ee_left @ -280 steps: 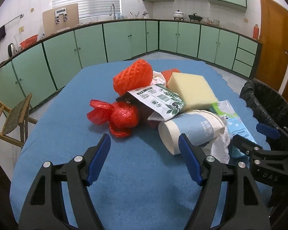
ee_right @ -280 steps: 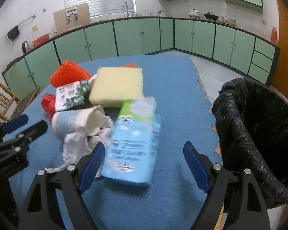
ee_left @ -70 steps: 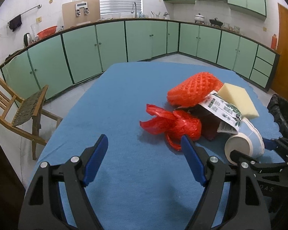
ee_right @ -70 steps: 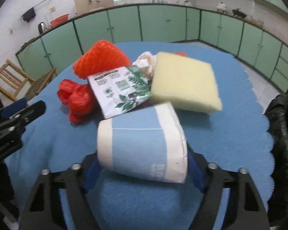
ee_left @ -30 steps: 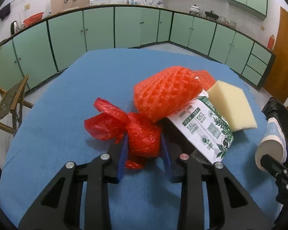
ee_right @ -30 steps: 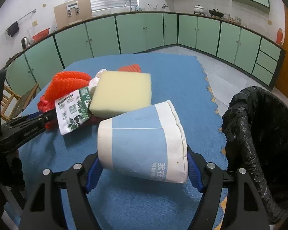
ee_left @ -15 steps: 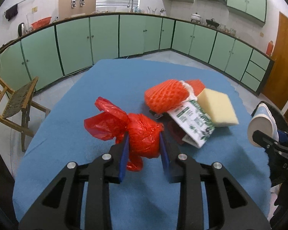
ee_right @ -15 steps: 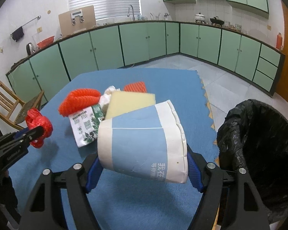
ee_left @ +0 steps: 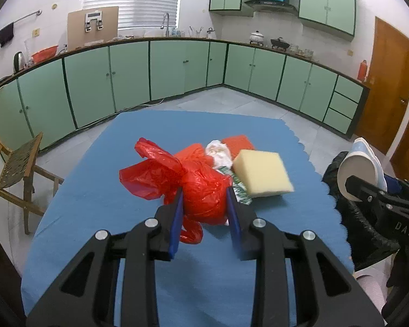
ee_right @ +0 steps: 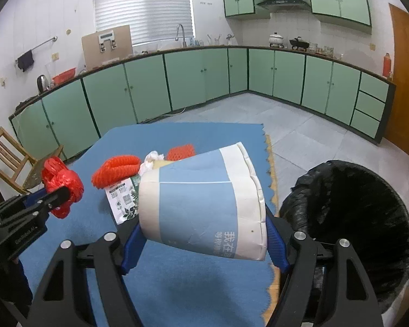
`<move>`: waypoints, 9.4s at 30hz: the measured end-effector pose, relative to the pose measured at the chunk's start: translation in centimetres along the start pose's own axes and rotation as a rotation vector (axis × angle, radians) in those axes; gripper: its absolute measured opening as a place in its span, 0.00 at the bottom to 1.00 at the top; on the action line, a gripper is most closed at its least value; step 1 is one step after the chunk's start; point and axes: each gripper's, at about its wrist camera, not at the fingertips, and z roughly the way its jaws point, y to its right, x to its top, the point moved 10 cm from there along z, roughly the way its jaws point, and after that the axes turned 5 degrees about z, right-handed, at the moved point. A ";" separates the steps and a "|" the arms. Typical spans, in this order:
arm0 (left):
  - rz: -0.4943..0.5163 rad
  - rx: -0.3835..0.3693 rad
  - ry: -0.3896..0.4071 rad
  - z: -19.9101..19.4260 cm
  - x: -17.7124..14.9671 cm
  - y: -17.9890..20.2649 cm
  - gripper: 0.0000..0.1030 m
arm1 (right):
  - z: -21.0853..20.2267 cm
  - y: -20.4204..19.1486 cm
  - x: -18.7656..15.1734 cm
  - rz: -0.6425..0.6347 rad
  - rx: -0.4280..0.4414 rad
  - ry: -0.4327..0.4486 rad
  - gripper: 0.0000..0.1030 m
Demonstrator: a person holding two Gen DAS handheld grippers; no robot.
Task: Collect trash
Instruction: 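Carry the paper cup and red bag over the black bin with both tools, then open both tools to drop the cup and bag into the bin, then move both tools back to the trash pile on the mat, then grasp the yellow sponge with right tool while left tool grasps orange foam net, then carry the sponge and foam net over the bin with both tools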
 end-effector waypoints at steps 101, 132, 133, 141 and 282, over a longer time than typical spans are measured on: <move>0.097 0.047 0.046 3.3 1.8 0.7 0.72 | 0.9 8.2 0.0 0.110 -0.156 0.032 0.92; 0.046 0.152 -0.041 7.2 -1.3 -8.4 0.72 | 14.6 -5.6 -1.9 0.015 0.016 -0.154 0.92; 0.046 0.152 -0.042 7.3 -1.3 -8.4 0.72 | 15.0 -5.5 -2.0 0.009 0.007 -0.162 0.92; 0.034 0.141 -0.050 8.2 -1.4 -8.6 0.72 | 16.3 -5.1 -2.4 0.032 -0.005 -0.188 0.94; 0.382 -0.479 -0.010 8.3 0.2 38.3 0.60 | -4.1 33.6 -5.1 0.270 -0.380 -0.078 0.94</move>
